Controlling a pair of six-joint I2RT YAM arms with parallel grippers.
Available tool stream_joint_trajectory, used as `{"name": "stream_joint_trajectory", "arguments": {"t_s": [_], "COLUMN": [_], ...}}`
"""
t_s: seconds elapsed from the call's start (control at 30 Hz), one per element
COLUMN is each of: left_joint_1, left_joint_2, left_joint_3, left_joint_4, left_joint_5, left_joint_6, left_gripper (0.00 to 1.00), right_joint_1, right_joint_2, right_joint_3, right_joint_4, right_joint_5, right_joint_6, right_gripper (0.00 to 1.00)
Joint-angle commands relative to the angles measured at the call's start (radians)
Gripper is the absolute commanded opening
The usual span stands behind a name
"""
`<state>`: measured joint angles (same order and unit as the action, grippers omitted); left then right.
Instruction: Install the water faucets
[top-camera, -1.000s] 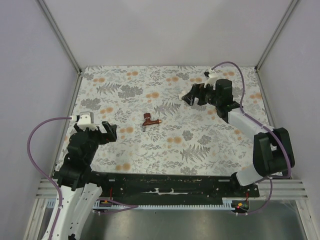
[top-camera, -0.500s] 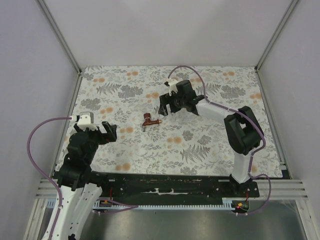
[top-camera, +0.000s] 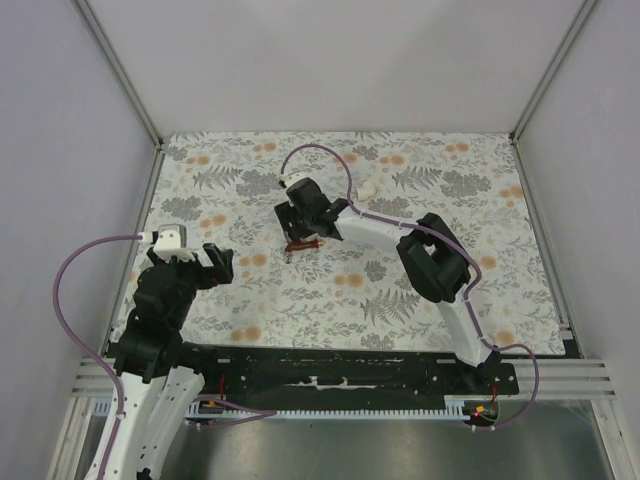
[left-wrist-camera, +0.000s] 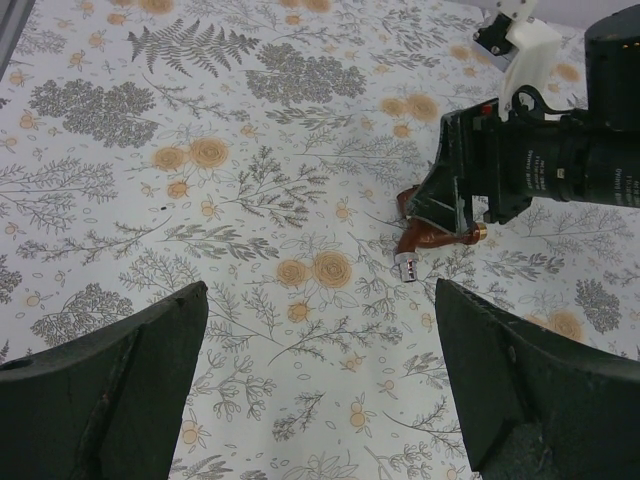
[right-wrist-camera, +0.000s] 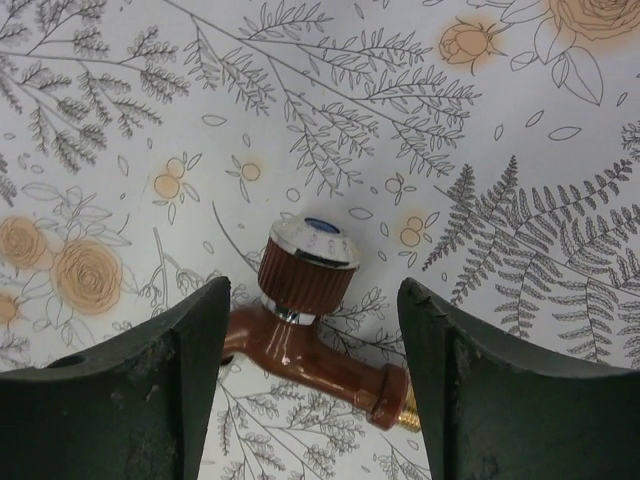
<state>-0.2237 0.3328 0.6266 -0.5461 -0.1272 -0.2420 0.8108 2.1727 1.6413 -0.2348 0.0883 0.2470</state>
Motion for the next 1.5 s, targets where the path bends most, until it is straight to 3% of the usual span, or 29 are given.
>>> {"name": "stream_joint_trajectory", "arguments": {"t_s": [0.0, 0.17, 0.37, 0.57, 0.87, 1.1, 1.3, 1.47], "left_joint_1": [0.006, 0.006, 0.007, 0.006, -0.002, -0.113, -0.403, -0.457], "left_joint_2": [-0.015, -0.012, 0.049, 0.136, 0.166, 0.205, 0.320, 0.426], "left_joint_3": [0.015, 0.013, -0.005, -0.041, -0.146, -0.191, -0.140, -0.114], "left_joint_4": [0.026, 0.035, 0.115, 0.238, 0.507, 0.672, 0.695, 0.709], "left_joint_5": [0.017, 0.066, 0.319, 0.566, 0.735, 0.704, 0.470, 0.379], "left_joint_6": [0.006, -0.023, -0.068, -0.143, -0.313, -0.388, -0.307, -0.292], "left_gripper": [0.98, 0.99, 0.99, 0.98, 0.95, 0.94, 0.92, 0.88], "right_joint_1": [-0.001, 0.011, 0.011, 0.010, 0.002, 0.004, 0.002, 0.002], "right_joint_2": [0.085, 0.116, 0.050, -0.206, -0.644, -0.844, -0.910, -0.941], "right_joint_3": [0.139, 0.178, 0.100, -0.136, -0.492, -0.646, -0.699, -0.722], "right_joint_4": [-0.115, -0.146, -0.088, 0.066, 0.304, 0.414, 0.428, 0.424], "right_joint_5": [0.110, 0.114, 0.041, -0.018, -0.119, -0.153, -0.137, -0.139], "right_joint_6": [0.055, 0.052, 0.025, -0.018, 0.040, 0.106, 0.118, 0.127], "right_gripper": [0.74, 0.64, 0.33, 0.19, 0.08, 0.05, 0.05, 0.05]}}
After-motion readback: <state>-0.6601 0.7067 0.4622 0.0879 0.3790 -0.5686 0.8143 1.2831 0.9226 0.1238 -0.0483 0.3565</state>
